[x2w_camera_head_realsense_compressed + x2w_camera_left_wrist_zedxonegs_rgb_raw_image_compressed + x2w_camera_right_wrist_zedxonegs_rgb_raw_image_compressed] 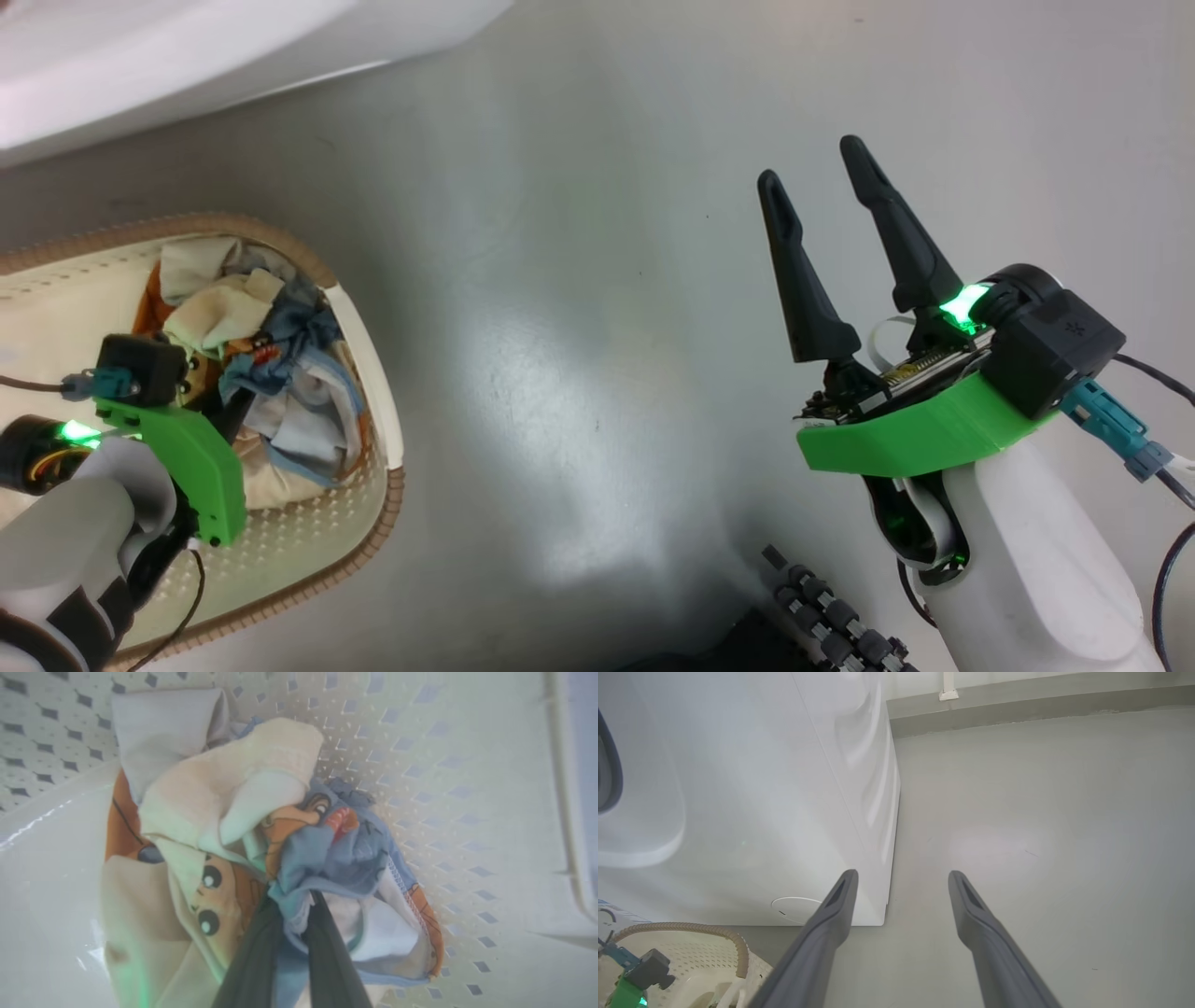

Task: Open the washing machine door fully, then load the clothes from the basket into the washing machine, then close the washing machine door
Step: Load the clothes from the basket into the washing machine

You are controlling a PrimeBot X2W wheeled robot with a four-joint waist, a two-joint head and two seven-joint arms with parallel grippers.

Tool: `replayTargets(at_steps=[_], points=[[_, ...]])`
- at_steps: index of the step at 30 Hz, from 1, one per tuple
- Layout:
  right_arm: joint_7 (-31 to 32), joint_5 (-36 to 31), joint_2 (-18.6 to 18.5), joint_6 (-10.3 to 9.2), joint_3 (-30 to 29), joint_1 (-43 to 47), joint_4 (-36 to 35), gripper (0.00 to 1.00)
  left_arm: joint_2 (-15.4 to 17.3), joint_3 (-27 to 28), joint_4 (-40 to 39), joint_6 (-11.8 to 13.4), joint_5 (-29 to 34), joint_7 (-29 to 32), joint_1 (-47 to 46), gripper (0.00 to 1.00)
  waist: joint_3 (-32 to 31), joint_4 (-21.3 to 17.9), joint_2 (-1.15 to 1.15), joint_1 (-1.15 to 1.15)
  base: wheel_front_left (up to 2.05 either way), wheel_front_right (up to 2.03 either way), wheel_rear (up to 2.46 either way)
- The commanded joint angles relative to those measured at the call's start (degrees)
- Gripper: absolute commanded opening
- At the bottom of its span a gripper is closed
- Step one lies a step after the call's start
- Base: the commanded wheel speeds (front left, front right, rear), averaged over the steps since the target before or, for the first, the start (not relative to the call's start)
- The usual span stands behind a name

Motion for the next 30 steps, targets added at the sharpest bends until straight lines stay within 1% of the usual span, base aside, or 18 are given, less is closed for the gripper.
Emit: replayTargets(at_steps=[1, 8, 17, 24, 25, 30], points=[[-0.46, 0.45, 0.16, 0.26, 1.31, 1.96, -0.73, 1.00, 1.68, 0.91, -0.64, -0.11, -0.70, -0.86, 1.16, 0.00, -1.01, 0.58, 0.00, 0.00, 0.00, 0.00, 0.00], [-0.46, 0.20, 0.16, 0.26, 0.67, 1.83, 0.70, 1.00, 1.56, 0.90, -3.12, -0.11, -4.13, -3.57, 4.65, 0.00, -6.30, 1.66, 0.00, 0.00, 0.00, 0.00, 0.00], [-0.46, 0.07, 0.16, 0.26, 0.08, 2.49, 3.36, 1.00, 1.44, 1.48, -8.08, -0.11, -5.02, -5.73, 8.65, 0.00, -14.81, 3.82, 0.00, 0.00, 0.00, 0.00, 0.00], [-0.46, -0.31, 0.16, 0.26, -1.18, 4.18, 5.85, 1.00, 2.18, 10.39, -13.57, -0.11, -2.56, -5.80, 13.58, 0.00, -21.34, 6.00, 0.00, 0.00, 0.00, 0.00, 0.00], [-0.46, -0.31, 0.16, 0.26, -1.18, 4.18, 5.85, 1.00, 2.18, 10.39, -13.57, -0.11, -2.56, -5.80, 13.58, 0.00, -21.34, 6.00, 0.00, 0.00, 0.00, 0.00, 0.00], [-0.46, -0.77, 0.16, 0.26, -1.85, 5.53, 7.56, 1.00, 1.69, 17.86, -17.00, -0.11, 0.50, -5.81, 18.39, 0.00, -26.03, 7.64, 0.00, 0.00, 0.00, 0.00, 0.00]])
